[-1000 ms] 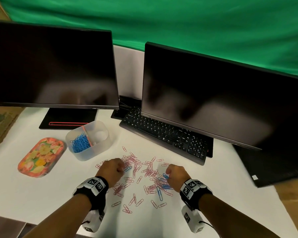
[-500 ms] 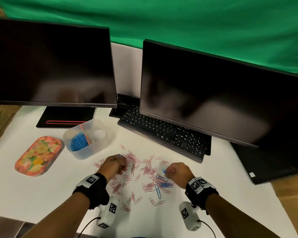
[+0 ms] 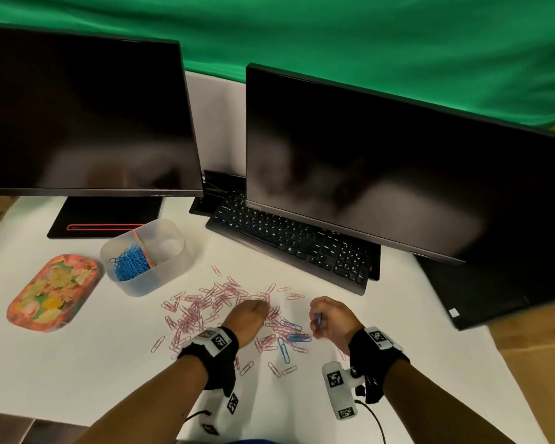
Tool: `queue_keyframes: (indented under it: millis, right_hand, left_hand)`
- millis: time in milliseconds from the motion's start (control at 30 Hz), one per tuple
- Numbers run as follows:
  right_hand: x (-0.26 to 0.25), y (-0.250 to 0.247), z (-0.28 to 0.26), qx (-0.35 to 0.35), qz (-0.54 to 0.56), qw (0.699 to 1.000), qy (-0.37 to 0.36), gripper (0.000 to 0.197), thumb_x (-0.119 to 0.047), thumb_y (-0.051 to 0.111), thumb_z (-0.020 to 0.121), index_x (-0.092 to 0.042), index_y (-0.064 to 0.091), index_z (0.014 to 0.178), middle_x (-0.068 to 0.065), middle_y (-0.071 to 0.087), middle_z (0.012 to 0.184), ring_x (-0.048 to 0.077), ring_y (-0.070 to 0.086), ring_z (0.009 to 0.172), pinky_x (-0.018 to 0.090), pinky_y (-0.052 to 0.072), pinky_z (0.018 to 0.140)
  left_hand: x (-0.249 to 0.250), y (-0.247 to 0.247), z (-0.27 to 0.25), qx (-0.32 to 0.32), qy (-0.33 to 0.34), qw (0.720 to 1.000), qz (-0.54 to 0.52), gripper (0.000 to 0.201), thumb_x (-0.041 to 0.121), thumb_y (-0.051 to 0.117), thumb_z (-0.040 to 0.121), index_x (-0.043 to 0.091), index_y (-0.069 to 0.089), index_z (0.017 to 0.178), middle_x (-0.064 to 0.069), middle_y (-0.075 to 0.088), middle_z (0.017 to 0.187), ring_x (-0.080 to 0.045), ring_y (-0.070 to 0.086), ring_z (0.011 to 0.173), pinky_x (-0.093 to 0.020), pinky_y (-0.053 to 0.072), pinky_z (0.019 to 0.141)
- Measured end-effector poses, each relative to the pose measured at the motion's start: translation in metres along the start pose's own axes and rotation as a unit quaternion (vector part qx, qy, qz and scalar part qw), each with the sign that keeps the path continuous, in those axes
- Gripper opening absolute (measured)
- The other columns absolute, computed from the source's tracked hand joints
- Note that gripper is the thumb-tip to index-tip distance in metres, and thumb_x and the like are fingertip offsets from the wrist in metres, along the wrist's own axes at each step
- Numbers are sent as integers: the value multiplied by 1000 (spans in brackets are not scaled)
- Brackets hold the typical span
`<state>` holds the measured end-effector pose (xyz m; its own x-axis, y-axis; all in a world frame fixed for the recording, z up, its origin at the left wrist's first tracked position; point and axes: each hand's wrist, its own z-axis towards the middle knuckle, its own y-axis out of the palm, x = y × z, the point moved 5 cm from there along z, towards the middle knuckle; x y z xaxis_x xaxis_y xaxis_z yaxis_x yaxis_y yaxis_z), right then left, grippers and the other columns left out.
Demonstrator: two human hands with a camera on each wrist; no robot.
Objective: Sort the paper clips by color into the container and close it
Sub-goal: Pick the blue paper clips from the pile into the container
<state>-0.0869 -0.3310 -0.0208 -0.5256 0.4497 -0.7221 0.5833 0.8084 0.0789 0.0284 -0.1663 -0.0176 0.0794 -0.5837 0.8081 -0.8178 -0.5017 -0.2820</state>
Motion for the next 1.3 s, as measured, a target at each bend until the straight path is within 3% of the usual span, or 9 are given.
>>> queue_keyframes:
  millis: [133,300,533,667,800,967,1100,1200,1300]
  right_hand:
    - [7,-7,2,28,-216,974,-64,11,-14,62,86,-15,55,78,0,48,62,15,42,50,26,33,50]
    - [21,13,-14,-12,-556,809,-193,14,-24,58,86,-25,61,100,-1,63,89,16,59,80,26,47,71]
    - [20,20,-11,16,-603,761,-236,17,-25,47,94,-19,60,102,3,59,103,24,59,92,28,45,75]
    - [16,14,-11,24,-563,792,-234,12,-23,53,91,-17,63,93,1,55,94,20,57,85,23,44,72]
    - [11,2,-9,29,-452,872,-184,14,-19,64,84,-27,65,71,-6,66,80,9,58,74,7,39,60]
    - [7,-6,-11,-2,-233,968,-93,14,-5,72,79,-18,71,73,-10,60,57,4,47,48,17,37,47]
    - [12,-5,-7,-14,-88,996,-11,20,8,60,79,-5,69,91,4,48,60,13,31,45,22,22,46]
    - [14,-2,-9,-24,2,999,21,19,-1,54,64,-5,62,81,7,42,65,15,31,48,24,17,49]
    - [13,4,-14,-62,63,995,40,14,-14,48,57,-12,50,71,4,44,62,15,31,50,23,19,49]
  left_hand:
    - [6,16,-8,-20,68,984,166,22,20,44,94,26,55,76,5,60,80,-14,54,73,-23,41,64]
    - [4,37,-18,-67,177,888,420,25,27,51,93,28,58,117,3,60,119,-23,60,101,-29,47,86]
    - [4,37,-15,-45,194,873,445,12,27,49,94,21,58,99,0,54,108,-25,61,86,-27,42,69]
    - [0,29,-12,-39,171,904,390,5,23,52,88,22,56,87,4,54,98,-21,59,84,-26,43,68]
    - [-2,21,-7,-31,135,946,292,12,14,56,83,23,60,77,6,63,83,-15,62,79,-25,52,70]
    - [-7,12,-1,-32,75,984,158,25,9,56,85,23,67,103,13,61,75,-15,66,81,-25,55,75]
    - [0,9,1,-56,32,995,82,24,8,52,88,24,70,92,4,66,84,-4,58,69,-15,46,62]
    - [2,7,-1,-69,-53,993,-80,25,2,42,83,15,59,69,1,55,62,-8,36,42,-19,25,45]
    - [-3,6,0,-70,-98,971,-205,24,8,36,84,13,52,67,-3,48,59,-12,26,44,-19,19,46]
